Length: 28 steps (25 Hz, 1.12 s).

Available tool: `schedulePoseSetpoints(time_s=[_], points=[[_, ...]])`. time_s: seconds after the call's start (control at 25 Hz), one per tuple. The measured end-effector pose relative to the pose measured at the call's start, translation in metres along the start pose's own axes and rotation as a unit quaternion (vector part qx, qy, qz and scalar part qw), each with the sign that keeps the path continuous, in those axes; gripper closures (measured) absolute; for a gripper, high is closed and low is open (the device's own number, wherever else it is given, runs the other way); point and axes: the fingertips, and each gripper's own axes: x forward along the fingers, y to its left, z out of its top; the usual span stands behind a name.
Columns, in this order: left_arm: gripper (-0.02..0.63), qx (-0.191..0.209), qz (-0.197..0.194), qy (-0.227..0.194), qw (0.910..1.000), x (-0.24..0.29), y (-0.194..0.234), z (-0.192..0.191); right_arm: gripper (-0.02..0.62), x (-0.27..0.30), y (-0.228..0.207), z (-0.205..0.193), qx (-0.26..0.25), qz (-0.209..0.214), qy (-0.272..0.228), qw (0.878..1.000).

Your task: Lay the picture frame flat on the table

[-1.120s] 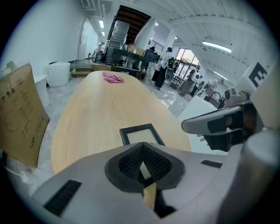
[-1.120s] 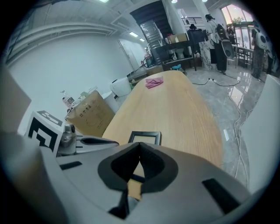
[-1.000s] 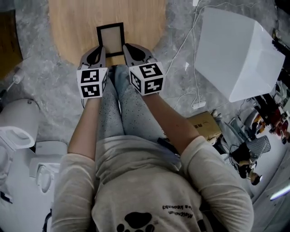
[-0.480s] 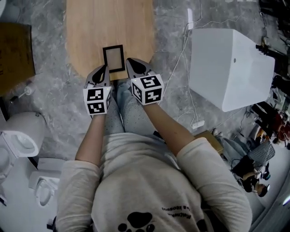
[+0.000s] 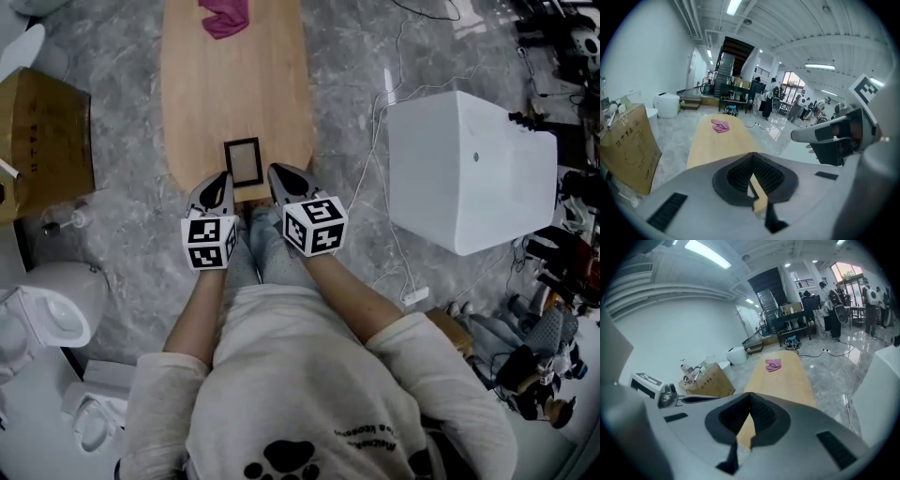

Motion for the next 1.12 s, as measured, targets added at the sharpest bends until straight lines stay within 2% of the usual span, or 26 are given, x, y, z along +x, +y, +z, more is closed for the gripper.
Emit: schedulePoseSetpoints(time_s=[0.28, 0.44, 0.72, 1.12], points=[[0.597, 0.011, 0.003, -0.031, 0.9995, -0.035, -0.018, 0.036, 0.586, -0.039, 0.023, 0.031, -0.017, 0.013, -0.043, 0.999], [0.597, 0.027, 0.013, -0.072, 0.9970, -0.060, -0.026, 0.068, 0.585, -0.063, 0.031, 0.048, -0.035, 0.011, -0.072, 0.997], [0.597, 0.043, 0.015, -0.150, 0.9876, -0.099, -0.045, 0.128, 0.586, -0.095, 0.048, 0.085, -0.067, 0.018, -0.129, 0.989], [0.597, 0.070, 0.021, -0.220, 0.9728, -0.142, -0.062, 0.177, 0.586, -0.137, 0.066, 0.142, -0.103, 0.016, -0.217, 0.970]])
